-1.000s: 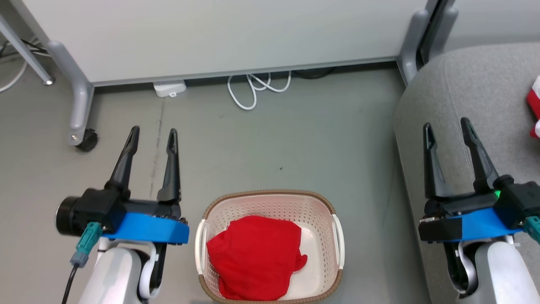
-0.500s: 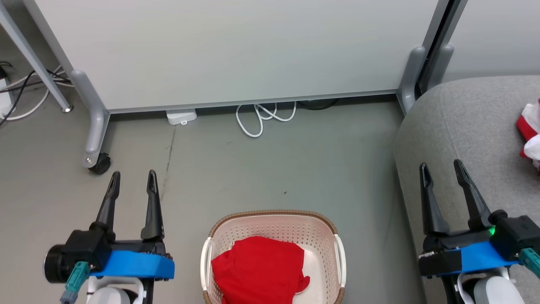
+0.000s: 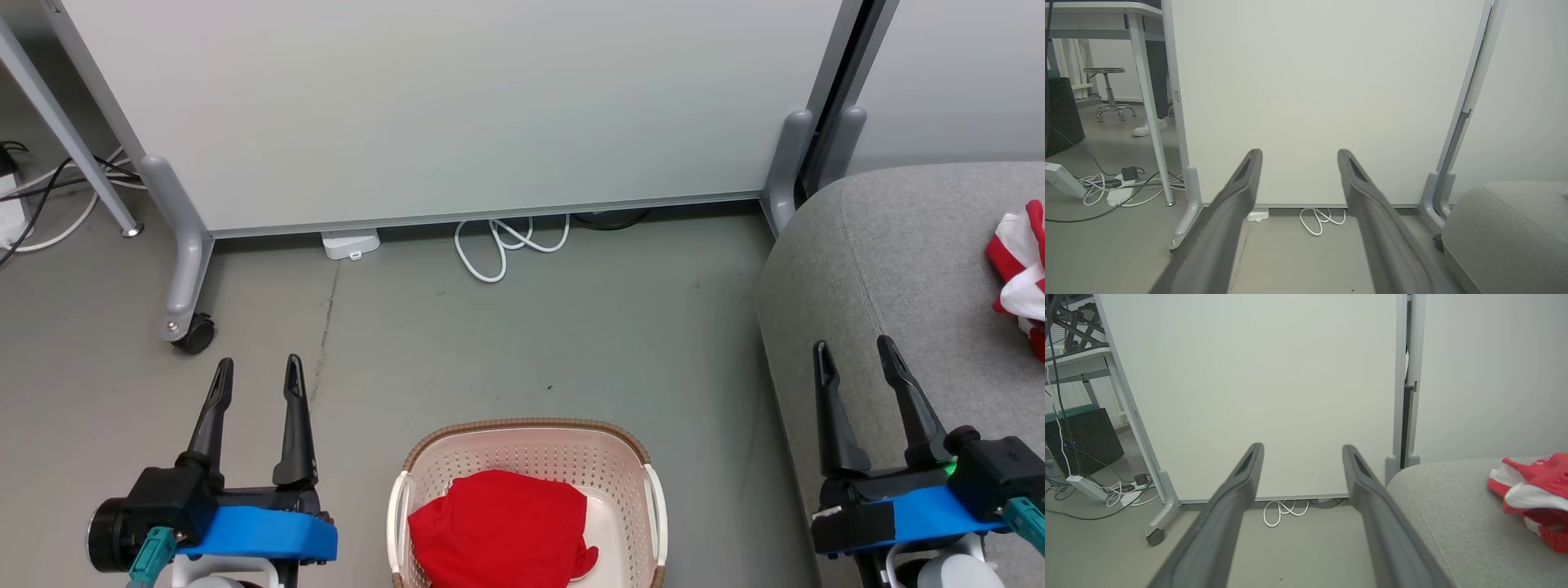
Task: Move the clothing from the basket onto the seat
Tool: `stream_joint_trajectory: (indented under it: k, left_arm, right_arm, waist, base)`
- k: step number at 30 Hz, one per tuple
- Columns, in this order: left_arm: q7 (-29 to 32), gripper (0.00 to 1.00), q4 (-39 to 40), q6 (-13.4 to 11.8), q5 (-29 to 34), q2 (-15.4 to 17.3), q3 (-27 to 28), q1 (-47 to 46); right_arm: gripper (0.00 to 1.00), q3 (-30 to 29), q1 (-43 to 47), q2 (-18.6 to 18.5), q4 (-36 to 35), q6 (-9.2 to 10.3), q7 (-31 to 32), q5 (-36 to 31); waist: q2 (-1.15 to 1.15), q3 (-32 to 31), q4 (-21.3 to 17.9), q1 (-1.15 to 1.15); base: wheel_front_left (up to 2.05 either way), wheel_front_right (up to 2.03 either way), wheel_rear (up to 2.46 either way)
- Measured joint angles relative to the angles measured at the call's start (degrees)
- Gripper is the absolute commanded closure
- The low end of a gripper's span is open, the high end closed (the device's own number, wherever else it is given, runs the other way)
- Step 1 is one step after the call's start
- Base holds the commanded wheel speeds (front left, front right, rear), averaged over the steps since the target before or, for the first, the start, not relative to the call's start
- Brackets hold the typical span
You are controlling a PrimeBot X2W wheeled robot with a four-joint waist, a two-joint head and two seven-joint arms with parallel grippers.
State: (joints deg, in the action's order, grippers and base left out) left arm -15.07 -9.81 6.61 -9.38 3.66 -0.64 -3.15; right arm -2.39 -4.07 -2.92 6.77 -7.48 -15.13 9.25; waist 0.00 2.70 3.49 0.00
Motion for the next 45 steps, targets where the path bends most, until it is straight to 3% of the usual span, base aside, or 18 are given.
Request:
stream_joint_trajectory:
  k: [11, 19, 37, 45]
  left_arm:
    - [0.0, 0.0, -0.23, 0.49, 0.93, -0.42, 0.45, 0.01]
    - [0.0, 0.0, -3.2, 0.59, 2.46, 1.05, -2.63, -2.93]
    - [0.0, 0.0, -19.98, 0.82, -2.09, 10.76, -24.92, -21.88]
    - [0.0, 0.0, -29.4, 0.83, -3.56, 12.68, -41.73, -30.62]
  right_arm:
    - [0.0, 0.52, -0.01, 0.0, 0.36, 0.0, 0.0, 0.37]
    - [0.0, 0.92, -0.55, 0.0, 0.3, 0.0, 0.0, 0.49]
    - [0.0, 2.22, -9.5, 0.01, -2.72, 0.0, 0.0, -0.59]
    - [0.0, 2.45, -14.08, 0.02, -4.25, 0.0, 0.0, -2.31]
  waist:
    - [0.0, 0.32, 0.16, 0.0]
    - [0.0, 1.76, -0.11, 0.0]
    - [0.0, 12.83, -3.74, 0.01]
    - [0.0, 20.57, -4.89, 0.02]
  base:
    - [0.0, 0.0, 0.0]
    - [0.0, 0.0, 0.0]
    - [0.0, 0.0, 0.0]
    - [0.0, 0.0, 0.0]
